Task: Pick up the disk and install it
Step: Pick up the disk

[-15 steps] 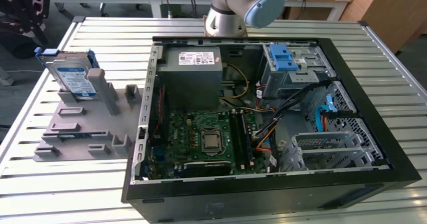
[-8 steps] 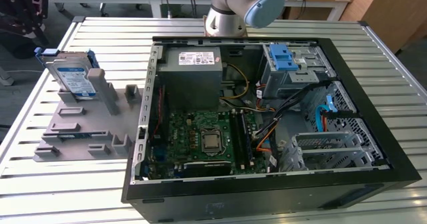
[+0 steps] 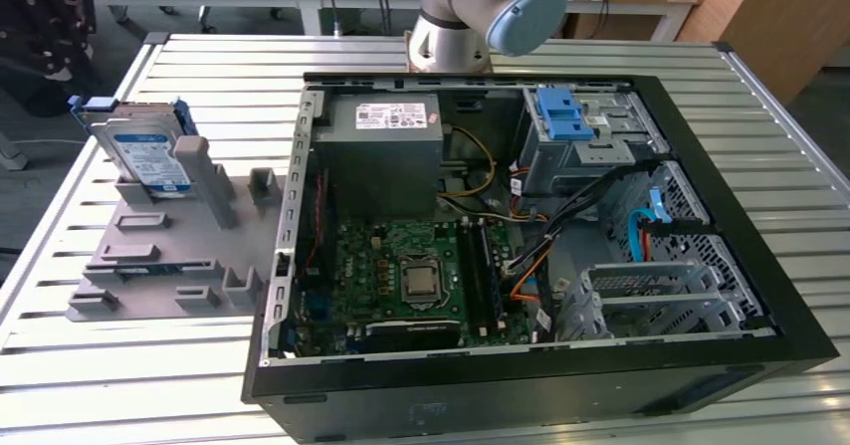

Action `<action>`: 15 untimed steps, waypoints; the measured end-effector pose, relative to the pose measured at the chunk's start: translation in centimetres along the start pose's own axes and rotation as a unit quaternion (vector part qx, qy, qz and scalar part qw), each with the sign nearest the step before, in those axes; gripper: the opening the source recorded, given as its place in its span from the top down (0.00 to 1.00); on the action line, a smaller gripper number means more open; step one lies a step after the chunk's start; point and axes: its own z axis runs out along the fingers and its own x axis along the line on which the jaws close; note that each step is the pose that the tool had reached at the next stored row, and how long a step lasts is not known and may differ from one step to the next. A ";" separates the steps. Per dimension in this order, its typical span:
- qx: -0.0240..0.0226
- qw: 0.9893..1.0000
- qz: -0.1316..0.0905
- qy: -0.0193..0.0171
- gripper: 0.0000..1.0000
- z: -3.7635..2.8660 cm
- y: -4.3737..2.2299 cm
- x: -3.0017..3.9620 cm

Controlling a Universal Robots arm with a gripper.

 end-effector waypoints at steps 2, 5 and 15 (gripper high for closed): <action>-0.001 1.000 -0.018 0.000 0.71 0.05 0.00 0.00; -0.001 0.999 -0.045 0.001 0.59 0.19 0.00 0.01; 0.000 0.997 -0.082 0.002 0.47 1.75 0.36 -0.56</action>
